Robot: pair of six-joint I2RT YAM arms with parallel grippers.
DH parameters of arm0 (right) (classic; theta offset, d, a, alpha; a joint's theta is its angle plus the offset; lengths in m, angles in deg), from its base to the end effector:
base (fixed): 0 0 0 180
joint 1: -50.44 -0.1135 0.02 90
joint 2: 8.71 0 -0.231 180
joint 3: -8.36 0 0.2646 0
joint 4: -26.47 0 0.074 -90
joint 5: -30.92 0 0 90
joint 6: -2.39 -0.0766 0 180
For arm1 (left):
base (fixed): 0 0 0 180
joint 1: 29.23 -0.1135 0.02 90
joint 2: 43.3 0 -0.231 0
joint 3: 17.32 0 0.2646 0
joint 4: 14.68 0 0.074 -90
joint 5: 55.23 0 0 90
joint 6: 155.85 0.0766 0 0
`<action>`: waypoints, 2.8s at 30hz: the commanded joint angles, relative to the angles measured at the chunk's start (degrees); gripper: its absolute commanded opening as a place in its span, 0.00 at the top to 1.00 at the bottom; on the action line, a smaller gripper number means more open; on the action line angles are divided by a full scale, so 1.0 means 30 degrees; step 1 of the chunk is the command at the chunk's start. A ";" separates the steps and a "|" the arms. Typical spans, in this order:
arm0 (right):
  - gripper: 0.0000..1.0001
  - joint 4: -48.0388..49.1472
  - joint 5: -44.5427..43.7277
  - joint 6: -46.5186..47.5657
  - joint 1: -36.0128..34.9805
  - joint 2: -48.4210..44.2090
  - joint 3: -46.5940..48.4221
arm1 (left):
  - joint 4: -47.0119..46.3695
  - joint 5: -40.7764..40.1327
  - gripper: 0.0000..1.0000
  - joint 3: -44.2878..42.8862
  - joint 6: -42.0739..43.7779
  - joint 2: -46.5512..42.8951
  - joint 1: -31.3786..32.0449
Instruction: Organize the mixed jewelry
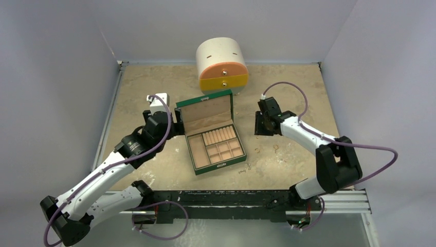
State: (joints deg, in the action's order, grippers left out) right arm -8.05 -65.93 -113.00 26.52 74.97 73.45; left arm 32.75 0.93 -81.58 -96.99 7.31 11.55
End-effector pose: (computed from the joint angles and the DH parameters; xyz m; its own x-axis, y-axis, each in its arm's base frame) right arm 0.3103 0.1277 0.1387 -0.8050 0.1086 -0.5832 0.0089 0.9852 0.1712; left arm 0.2133 -0.1277 0.2780 -0.4597 -0.1708 -0.8715 -0.0534 0.9849 -0.1648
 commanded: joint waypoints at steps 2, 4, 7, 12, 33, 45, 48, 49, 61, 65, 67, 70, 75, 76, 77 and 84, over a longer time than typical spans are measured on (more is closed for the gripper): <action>0.63 0.1326 0.0302 0.0297 0.0288 0.1024 0.0596 | -0.1477 -0.0589 0.23 0.0047 0.0521 -0.0422 -0.0106; 0.64 0.1457 0.0320 0.0290 0.0298 0.1406 0.0684 | -0.1479 -0.0651 0.23 0.0034 0.0534 -0.0320 -0.0088; 0.64 0.1699 0.0241 0.0205 0.0355 0.1880 0.0718 | -0.1508 -0.0670 0.23 0.0030 0.0535 -0.0233 -0.0091; 0.68 0.2022 0.0263 0.0056 0.0403 0.2544 0.0805 | -0.1474 -0.0599 0.23 0.0027 0.0536 -0.0083 -0.0093; 1.00 0.1954 0.0116 0.0105 0.0445 0.3220 0.1100 | -0.1582 -0.0792 0.23 0.0038 0.0703 0.0089 -0.0097; 1.00 0.1400 0.0861 0.0039 0.0447 0.1923 0.1197 | -0.1595 -0.0815 0.23 0.0031 0.0740 0.0090 -0.0088; 1.00 0.1297 0.0956 0.0303 0.0448 0.1336 0.1390 | -0.1572 -0.0764 0.23 0.0034 0.0740 0.0144 -0.0112; 1.00 0.1199 0.1140 0.0276 0.0445 0.1058 0.1421 | -0.1584 -0.0738 0.23 0.0046 0.0740 0.0151 -0.0093; 1.00 0.0303 0.2225 0.0043 -0.1521 -0.2704 0.1798 | -0.1621 -0.0693 0.23 0.0076 0.0609 0.0119 -0.0088; 1.00 0.0306 0.2225 -0.0749 -0.2914 -0.3271 0.1883 | -0.1563 -0.1121 0.23 0.0082 0.0513 -0.0123 -0.0097; 1.00 0.0325 0.2122 -0.1146 -0.3513 -0.3265 0.1951 | -0.1541 -0.1341 0.23 0.0096 0.0480 -0.0270 -0.0098; 1.00 0.0567 0.2123 -0.1540 -0.4189 -0.3063 0.1915 | -0.1540 -0.1501 0.23 0.0117 0.0450 -0.0453 -0.0113; 1.00 0.0964 0.1932 -0.1967 -0.5268 -0.2282 0.1861 | -0.1540 -0.1577 0.23 0.0120 0.0447 -0.0493 -0.0101; 1.00 0.1036 0.1823 -0.2055 -0.5491 -0.2173 0.1846 | -0.1521 -0.1561 0.23 0.0119 0.0432 -0.0489 -0.0091; 1.00 0.1152 0.1703 -0.2180 -0.5677 -0.2024 0.1778 | -0.1501 -0.1555 0.23 0.0100 0.0423 -0.0493 -0.0094; 1.00 0.1387 0.0536 -0.2613 -0.6419 -0.1251 0.1326 | -0.1510 -0.1489 0.24 0.0089 0.0417 -0.0522 -0.0111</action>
State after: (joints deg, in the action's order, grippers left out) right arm -5.69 -61.15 -119.14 7.94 70.84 76.97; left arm 30.63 -2.53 -81.25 -96.22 6.61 11.55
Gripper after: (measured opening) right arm 0.004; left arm 0.767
